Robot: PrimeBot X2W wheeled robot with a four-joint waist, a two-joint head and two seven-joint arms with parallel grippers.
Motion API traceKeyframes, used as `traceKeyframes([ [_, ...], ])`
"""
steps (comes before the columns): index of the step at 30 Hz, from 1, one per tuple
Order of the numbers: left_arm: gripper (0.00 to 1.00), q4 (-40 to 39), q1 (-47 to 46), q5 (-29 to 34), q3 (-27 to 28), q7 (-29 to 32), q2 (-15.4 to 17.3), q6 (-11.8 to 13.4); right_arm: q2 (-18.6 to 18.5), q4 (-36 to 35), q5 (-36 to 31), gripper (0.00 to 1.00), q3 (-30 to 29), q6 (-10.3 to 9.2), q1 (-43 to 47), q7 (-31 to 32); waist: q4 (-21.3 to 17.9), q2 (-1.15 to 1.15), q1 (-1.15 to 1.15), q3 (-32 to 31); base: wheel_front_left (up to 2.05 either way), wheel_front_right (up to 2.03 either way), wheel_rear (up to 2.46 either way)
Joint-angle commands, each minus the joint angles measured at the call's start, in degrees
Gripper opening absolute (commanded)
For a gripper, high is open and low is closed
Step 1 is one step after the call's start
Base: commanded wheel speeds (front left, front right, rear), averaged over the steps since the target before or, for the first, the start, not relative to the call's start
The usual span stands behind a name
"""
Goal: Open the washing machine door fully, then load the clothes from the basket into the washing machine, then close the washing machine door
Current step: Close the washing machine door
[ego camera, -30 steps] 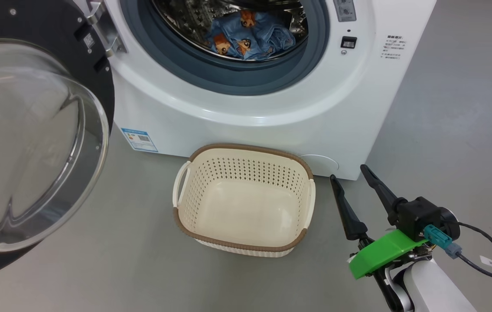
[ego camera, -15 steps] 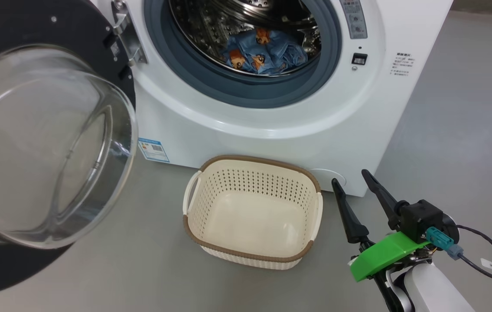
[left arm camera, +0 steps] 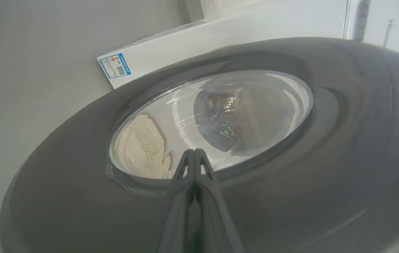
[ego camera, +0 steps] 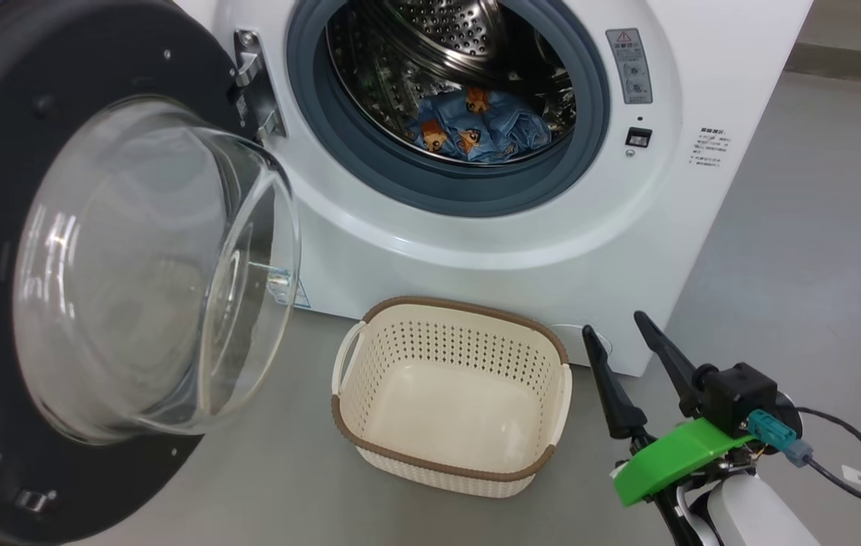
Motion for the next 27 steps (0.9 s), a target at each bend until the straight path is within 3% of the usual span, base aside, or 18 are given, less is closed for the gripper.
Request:
traceKeyframes([
  [1,0.0,-2.7,0.3,-0.9,1.5,2.1,2.5,-0.2,0.5,-1.1,0.9,1.0,1.3,0.32,0.1,-0.6,0.1,0.0,0.0,-0.4,0.0,0.0,0.0],
  [11,0.0,-17.4,5.8,-4.2,-0.5,9.9,-2.9,1.2,0.5,-2.0,2.5,1.0,1.7,0.32,1.3,-0.7,-2.1,0.0,0.0,-2.0,0.0,0.0,0.0],
  [20,0.0,-33.0,11.2,-6.2,-1.1,10.9,-6.9,6.8,0.5,-3.4,2.8,1.0,1.0,0.32,2.6,-0.7,-6.6,0.0,0.0,-2.6,0.0,0.0,0.0],
  [27,0.0,-43.1,14.2,-6.1,-0.5,7.3,-10.5,10.7,0.5,-4.4,3.1,1.0,0.7,0.32,3.4,-0.7,-11.9,0.0,0.0,-2.3,0.0,0.0,0.0],
])
